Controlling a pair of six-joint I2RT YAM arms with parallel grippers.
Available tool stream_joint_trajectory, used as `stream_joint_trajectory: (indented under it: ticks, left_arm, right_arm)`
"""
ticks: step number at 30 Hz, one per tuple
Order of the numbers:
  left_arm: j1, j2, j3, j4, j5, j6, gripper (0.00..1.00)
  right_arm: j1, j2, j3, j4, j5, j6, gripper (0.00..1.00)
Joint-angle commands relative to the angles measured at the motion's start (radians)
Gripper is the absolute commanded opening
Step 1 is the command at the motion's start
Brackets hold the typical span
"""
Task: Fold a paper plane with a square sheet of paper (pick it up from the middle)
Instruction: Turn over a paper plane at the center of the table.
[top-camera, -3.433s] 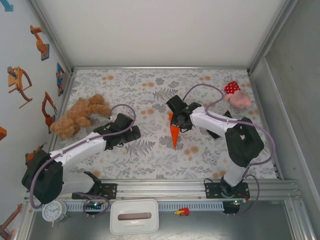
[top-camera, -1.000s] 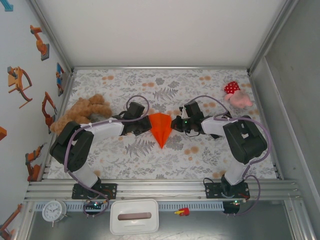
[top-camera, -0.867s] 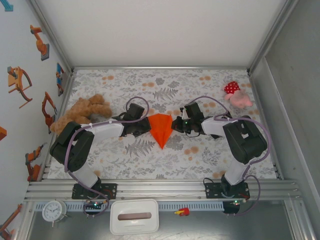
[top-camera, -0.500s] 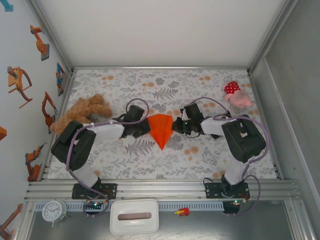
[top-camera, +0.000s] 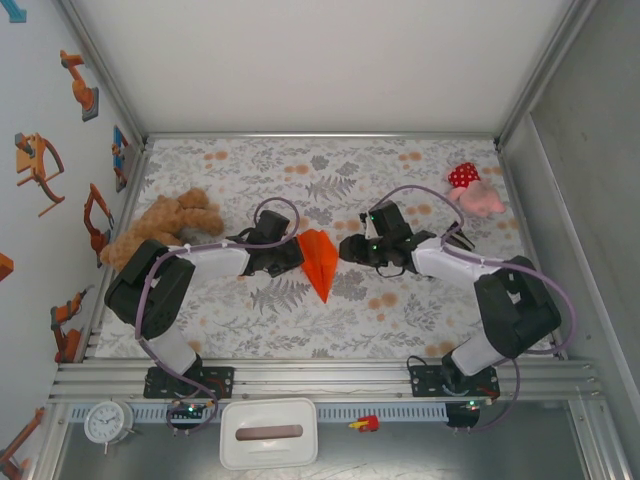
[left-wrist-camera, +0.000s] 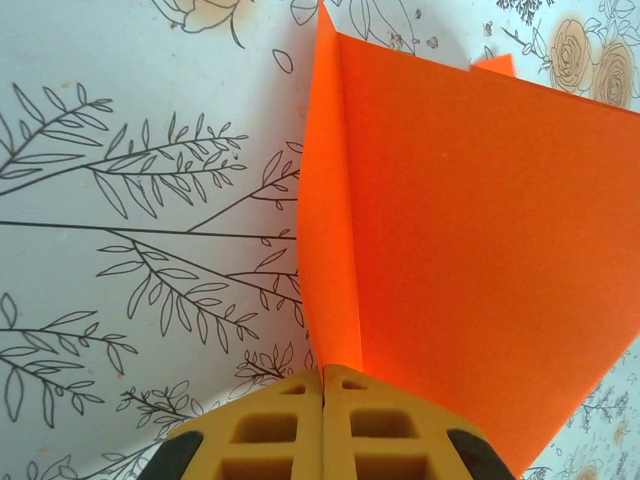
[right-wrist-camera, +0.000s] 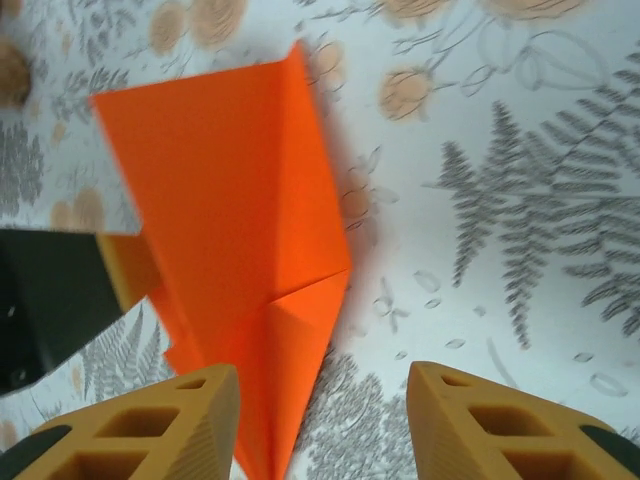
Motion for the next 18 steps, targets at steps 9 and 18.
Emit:
stream_joint_trajectory:
  ticks: [9,18]
  left_arm:
    - [-0.005,-0.017,0.015,-0.005,0.027,0.011,0.05]
    - [-0.005,-0.024,0.018,-0.007,0.036,0.009,0.05]
  right_arm:
    - [0.165,0.118,0.131,-0.127,0.119,-0.103,0.49]
    - [0.237,0.229,0.209,-0.11,0.097,-0.081,0.5]
